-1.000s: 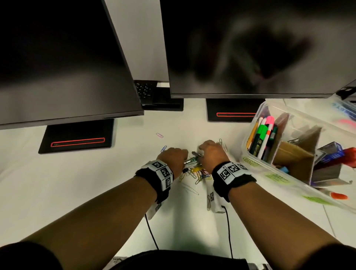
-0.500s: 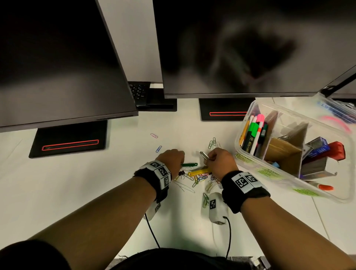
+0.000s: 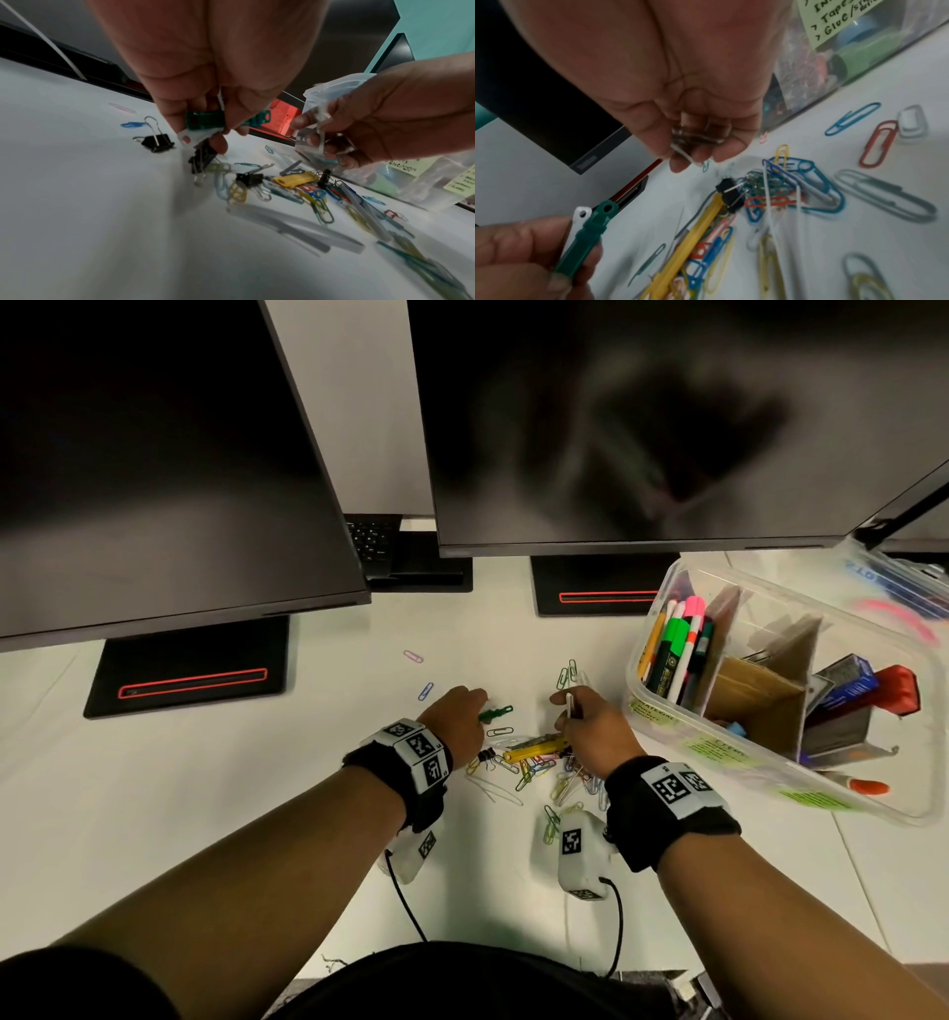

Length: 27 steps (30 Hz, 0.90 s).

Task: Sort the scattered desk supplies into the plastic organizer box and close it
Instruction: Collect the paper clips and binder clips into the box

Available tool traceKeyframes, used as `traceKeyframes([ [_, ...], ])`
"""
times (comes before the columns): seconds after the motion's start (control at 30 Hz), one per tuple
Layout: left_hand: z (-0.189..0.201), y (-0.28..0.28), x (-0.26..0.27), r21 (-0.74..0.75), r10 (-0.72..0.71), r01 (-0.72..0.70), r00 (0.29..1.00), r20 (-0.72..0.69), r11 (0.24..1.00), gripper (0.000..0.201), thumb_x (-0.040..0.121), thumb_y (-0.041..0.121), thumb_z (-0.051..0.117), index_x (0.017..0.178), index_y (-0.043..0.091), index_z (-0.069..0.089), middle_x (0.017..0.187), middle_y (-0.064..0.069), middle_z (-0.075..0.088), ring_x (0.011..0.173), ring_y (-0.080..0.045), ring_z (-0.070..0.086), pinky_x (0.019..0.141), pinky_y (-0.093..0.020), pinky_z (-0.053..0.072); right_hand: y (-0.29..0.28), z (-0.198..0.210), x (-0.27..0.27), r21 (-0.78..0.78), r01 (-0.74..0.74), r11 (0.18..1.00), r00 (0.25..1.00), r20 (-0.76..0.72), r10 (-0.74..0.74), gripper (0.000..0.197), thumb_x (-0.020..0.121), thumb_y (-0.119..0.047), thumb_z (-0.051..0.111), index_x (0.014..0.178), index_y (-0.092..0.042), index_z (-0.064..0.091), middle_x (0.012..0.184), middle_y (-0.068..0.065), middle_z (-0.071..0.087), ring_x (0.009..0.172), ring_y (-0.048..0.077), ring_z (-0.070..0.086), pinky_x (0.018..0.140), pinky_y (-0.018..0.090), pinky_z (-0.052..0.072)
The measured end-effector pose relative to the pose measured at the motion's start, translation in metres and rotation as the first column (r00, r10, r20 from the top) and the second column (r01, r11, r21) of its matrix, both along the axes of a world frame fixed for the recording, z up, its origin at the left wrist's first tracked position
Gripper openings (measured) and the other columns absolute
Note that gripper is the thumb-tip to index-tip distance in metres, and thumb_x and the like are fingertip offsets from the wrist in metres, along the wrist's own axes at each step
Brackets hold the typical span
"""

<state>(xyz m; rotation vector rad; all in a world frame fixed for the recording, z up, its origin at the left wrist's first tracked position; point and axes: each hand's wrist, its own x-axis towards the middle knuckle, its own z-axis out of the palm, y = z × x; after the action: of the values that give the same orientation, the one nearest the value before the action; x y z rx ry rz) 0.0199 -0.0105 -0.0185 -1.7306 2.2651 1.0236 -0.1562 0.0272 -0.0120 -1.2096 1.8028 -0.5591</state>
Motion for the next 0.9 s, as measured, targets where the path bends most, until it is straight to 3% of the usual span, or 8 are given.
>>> traceKeyframes([
  [0.1, 0.001, 0.001, -0.001, -0.019, 0.01, -0.01, 1.0, -0.006, 1.0, 0.026, 0.095, 0.01, 0.038, 0.118, 0.006, 0.049, 0.121, -0.015, 0.058, 0.11, -0.03, 0.054, 0.091, -0.036, 0.042, -0.002, 0.002, 0.0, 0.089, -0.064, 0.994, 0.997, -0.025, 0.067, 0.02, 0.088, -0.002, 0.045, 0.102, -0.013, 0.055, 0.097, 0.006, 0.056, 0.084, 0.022, 0.052, 0.067, 0.026, 0.04],
  [0.2, 0.001, 0.0, 0.0, -0.037, -0.057, 0.059, 0.997, 0.044, 0.998, 0.025, 0.094, 0.019, 0.04, 0.114, 0.007, 0.049, 0.113, -0.014, 0.061, 0.103, -0.03, 0.056, 0.078, -0.032, 0.04, 0.002, 0.004, 0.001, 0.142, -0.208, 0.968, 0.947, -0.22, 0.235, 0.019, 0.086, -0.013, 0.055, 0.104, -0.017, 0.053, 0.095, 0.004, 0.056, 0.085, 0.023, 0.053, 0.073, 0.025, 0.037],
  [0.27, 0.0, -0.001, 0.0, -0.022, -0.139, 0.141, 0.987, 0.083, 0.99, 0.031, 0.093, 0.023, 0.045, 0.121, 0.011, 0.048, 0.119, -0.011, 0.058, 0.109, -0.028, 0.055, 0.083, -0.032, 0.041, 0.005, 0.003, 0.003, 0.158, -0.307, 0.938, 0.858, -0.38, 0.345, 0.027, 0.084, -0.018, 0.058, 0.111, -0.018, 0.054, 0.101, 0.006, 0.062, 0.093, 0.026, 0.058, 0.073, 0.025, 0.04],
  [0.37, -0.001, -0.001, -0.002, -0.018, -0.238, 0.245, 0.956, 0.173, 0.969, 0.041, 0.091, 0.027, 0.053, 0.13, 0.018, 0.046, 0.126, -0.007, 0.054, 0.119, -0.027, 0.051, 0.096, -0.034, 0.042, 0.005, -0.001, 0.009, 0.178, -0.384, 0.906, 0.763, -0.492, 0.42, 0.029, 0.084, -0.023, 0.059, 0.113, -0.019, 0.057, 0.112, 0.007, 0.065, 0.105, 0.028, 0.058, 0.079, 0.028, 0.044],
  [0.53, -0.002, 0.001, -0.007, -0.1, -0.317, 0.354, 0.909, 0.27, 0.93, 0.026, 0.092, 0.022, 0.052, 0.116, 0.016, 0.054, 0.118, -0.008, 0.052, 0.109, -0.03, 0.055, 0.084, -0.034, 0.043, 0.0, -0.002, 0.012, 0.225, -0.454, 0.862, 0.671, -0.551, 0.497, 0.023, 0.086, -0.022, 0.057, 0.108, -0.015, 0.06, 0.11, 0.009, 0.066, 0.105, 0.029, 0.058, 0.08, 0.03, 0.045],
  [0.67, -0.003, -0.001, -0.004, -0.049, -0.284, 0.301, 0.934, 0.218, 0.952, 0.024, 0.094, 0.026, 0.047, 0.113, 0.013, 0.052, 0.118, -0.009, 0.051, 0.107, -0.028, 0.055, 0.083, -0.033, 0.041, 0.0, -0.002, 0.006, 0.213, -0.429, 0.878, 0.687, -0.554, 0.471, 0.023, 0.087, -0.025, 0.055, 0.107, -0.017, 0.062, 0.111, 0.008, 0.066, 0.106, 0.029, 0.058, 0.083, 0.031, 0.046],
  [0.8, -0.001, -0.004, 0.0, -0.024, -0.223, 0.228, 0.966, 0.131, 0.973, 0.024, 0.097, 0.026, 0.043, 0.115, 0.01, 0.048, 0.118, -0.01, 0.058, 0.109, -0.029, 0.055, 0.086, -0.035, 0.042, 0.001, -0.003, -0.003, 0.194, -0.318, 0.928, 0.783, -0.499, 0.372, 0.03, 0.09, -0.027, 0.054, 0.118, -0.017, 0.059, 0.12, 0.009, 0.063, 0.112, 0.028, 0.056, 0.09, 0.031, 0.045],
  [0.9, 0.002, -0.003, 0.002, -0.024, -0.189, 0.192, 0.979, 0.081, 0.981, 0.024, 0.097, 0.02, 0.043, 0.118, 0.01, 0.047, 0.119, -0.011, 0.059, 0.109, -0.029, 0.055, 0.086, -0.034, 0.042, 0.001, -0.003, -0.004, 0.178, -0.261, 0.949, 0.821, -0.477, 0.315, 0.027, 0.091, -0.025, 0.053, 0.114, -0.014, 0.06, 0.117, 0.012, 0.065, 0.108, 0.03, 0.058, 0.088, 0.032, 0.047],
])
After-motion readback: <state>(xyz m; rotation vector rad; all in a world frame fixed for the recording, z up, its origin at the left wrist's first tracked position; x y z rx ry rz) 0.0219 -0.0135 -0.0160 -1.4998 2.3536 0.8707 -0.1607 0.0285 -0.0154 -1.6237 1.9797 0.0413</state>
